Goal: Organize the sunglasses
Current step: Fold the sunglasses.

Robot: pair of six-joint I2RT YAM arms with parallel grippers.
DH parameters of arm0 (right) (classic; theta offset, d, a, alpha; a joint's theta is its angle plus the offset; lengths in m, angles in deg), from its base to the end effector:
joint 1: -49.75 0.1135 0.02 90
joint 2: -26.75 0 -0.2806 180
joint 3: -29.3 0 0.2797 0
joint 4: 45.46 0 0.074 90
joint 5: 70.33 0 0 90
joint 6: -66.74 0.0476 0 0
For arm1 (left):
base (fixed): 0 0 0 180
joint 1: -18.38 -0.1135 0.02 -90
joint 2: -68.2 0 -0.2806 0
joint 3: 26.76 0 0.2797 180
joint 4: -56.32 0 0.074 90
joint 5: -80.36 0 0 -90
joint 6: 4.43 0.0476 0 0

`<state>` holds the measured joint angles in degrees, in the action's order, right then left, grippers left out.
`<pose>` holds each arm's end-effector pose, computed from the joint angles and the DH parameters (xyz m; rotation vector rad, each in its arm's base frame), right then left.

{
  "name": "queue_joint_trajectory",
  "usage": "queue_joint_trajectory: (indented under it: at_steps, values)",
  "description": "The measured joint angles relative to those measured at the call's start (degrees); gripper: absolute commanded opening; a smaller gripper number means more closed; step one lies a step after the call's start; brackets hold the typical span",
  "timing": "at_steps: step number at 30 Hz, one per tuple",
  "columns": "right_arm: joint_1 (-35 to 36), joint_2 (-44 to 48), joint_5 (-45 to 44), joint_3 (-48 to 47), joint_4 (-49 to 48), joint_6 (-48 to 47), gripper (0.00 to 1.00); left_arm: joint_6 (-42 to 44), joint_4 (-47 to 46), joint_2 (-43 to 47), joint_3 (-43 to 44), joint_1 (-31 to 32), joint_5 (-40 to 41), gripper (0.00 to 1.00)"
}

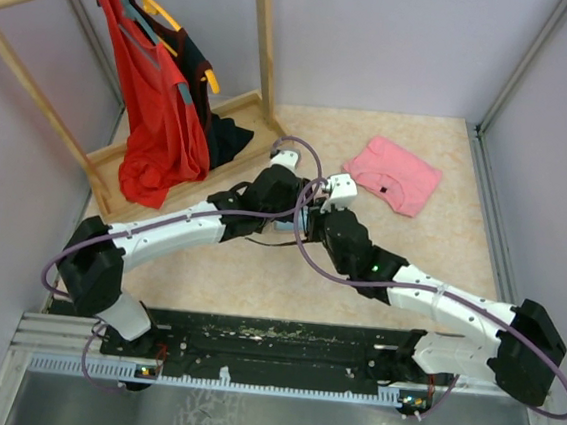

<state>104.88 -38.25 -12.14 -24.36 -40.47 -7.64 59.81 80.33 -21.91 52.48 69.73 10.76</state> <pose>0.1838 0.2199 0.2806 -0.2450 1.8103 0.3596 0.2581 -0.2962 0.2735 0.2797 2.1448 -0.3975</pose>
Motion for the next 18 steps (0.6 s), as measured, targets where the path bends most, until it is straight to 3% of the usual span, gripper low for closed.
queue_joint_trajectory:
  at_steps: [7,12,14,18]
  values:
    - [0.3,0.1,-2.1,0.0,0.9,1.7,0.00,0.7,0.1,0.9,0.0,0.1,1.7,0.49]
    - [-3.1,1.3,-3.3,0.0,2.9,3.3,0.00,4.4,-0.5,8.0,-1.3,-0.1,2.9,0.49]
    - [-6.6,1.7,-3.5,0.0,3.8,4.5,0.00,6.5,-1.4,12.2,-2.8,-0.3,2.8,0.40]
    - [-13.8,1.5,-2.9,-1.2,7.8,6.1,0.00,11.0,-4.7,20.5,-7.9,-0.4,0.5,0.12]
